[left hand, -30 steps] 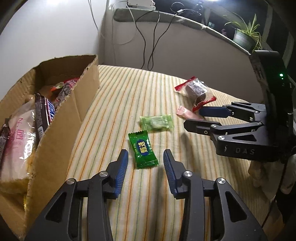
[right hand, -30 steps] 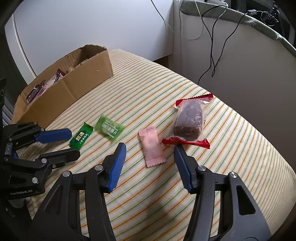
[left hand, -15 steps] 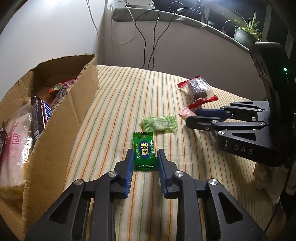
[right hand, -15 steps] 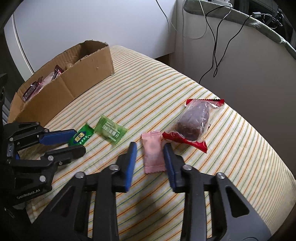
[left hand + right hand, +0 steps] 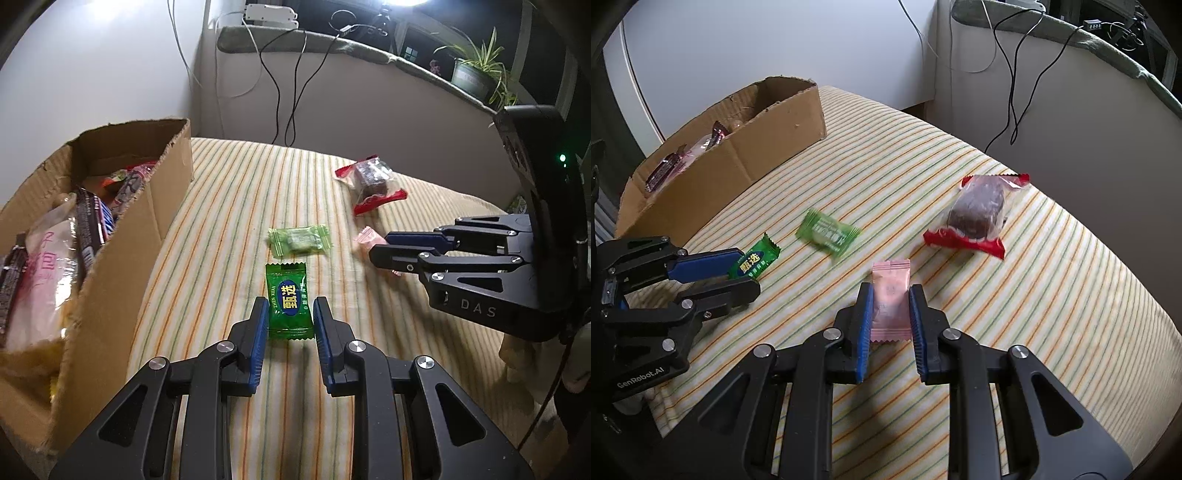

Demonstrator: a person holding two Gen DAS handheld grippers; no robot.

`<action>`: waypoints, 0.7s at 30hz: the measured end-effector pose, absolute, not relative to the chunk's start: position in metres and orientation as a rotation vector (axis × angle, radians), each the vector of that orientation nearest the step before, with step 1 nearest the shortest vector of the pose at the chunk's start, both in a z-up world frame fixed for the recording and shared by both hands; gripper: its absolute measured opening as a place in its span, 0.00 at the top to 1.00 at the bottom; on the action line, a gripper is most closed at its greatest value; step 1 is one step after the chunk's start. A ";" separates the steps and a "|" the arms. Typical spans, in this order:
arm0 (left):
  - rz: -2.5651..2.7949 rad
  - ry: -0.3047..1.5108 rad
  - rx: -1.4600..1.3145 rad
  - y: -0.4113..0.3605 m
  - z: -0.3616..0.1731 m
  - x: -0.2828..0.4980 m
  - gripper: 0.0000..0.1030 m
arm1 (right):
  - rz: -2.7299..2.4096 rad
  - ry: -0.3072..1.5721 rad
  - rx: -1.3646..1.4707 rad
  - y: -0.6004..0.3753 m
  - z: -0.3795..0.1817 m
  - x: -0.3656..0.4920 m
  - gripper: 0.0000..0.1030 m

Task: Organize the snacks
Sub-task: 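Carry both packets into the box and open both grippers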

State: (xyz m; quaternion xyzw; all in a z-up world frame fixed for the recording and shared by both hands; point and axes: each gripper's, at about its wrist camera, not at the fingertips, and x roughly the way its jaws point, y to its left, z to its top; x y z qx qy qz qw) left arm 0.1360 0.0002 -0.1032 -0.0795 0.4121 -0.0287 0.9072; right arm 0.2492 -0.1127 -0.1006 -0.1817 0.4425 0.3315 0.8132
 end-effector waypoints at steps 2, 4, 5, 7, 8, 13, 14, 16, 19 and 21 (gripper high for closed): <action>-0.062 0.838 -0.166 0.000 -0.098 0.130 0.78 | 0.704 0.940 -0.379 -0.115 -0.097 0.244 0.81; -0.065 0.823 -0.171 0.003 -0.092 0.125 0.78 | 0.700 0.931 -0.373 -0.117 -0.093 0.238 0.81; -0.064 0.818 -0.170 0.004 -0.090 0.124 0.78 | 0.700 0.927 -0.371 -0.118 -0.090 0.236 0.81; -0.063 0.804 -0.173 0.009 -0.085 0.118 0.78 | 0.694 0.915 -0.370 -0.119 -0.085 0.232 0.81; -0.062 0.797 -0.177 0.011 -0.082 0.115 0.78 | 0.689 0.908 -0.369 -0.119 -0.082 0.230 0.81; -0.045 0.763 -0.191 0.030 -0.068 0.100 0.78 | 0.689 0.883 -0.363 -0.114 -0.068 0.221 0.81; -0.039 0.758 -0.193 0.032 -0.067 0.096 0.78 | 0.693 0.877 -0.362 -0.112 -0.065 0.219 0.81; -0.025 0.749 -0.202 0.041 -0.064 0.092 0.78 | 0.698 0.862 -0.361 -0.106 -0.058 0.215 0.81; -0.006 0.735 -0.210 0.054 -0.061 0.086 0.78 | 0.714 0.840 -0.354 -0.095 -0.048 0.210 0.81; 0.011 0.725 -0.217 0.064 -0.059 0.082 0.78 | 0.725 0.827 -0.350 -0.086 -0.042 0.206 0.81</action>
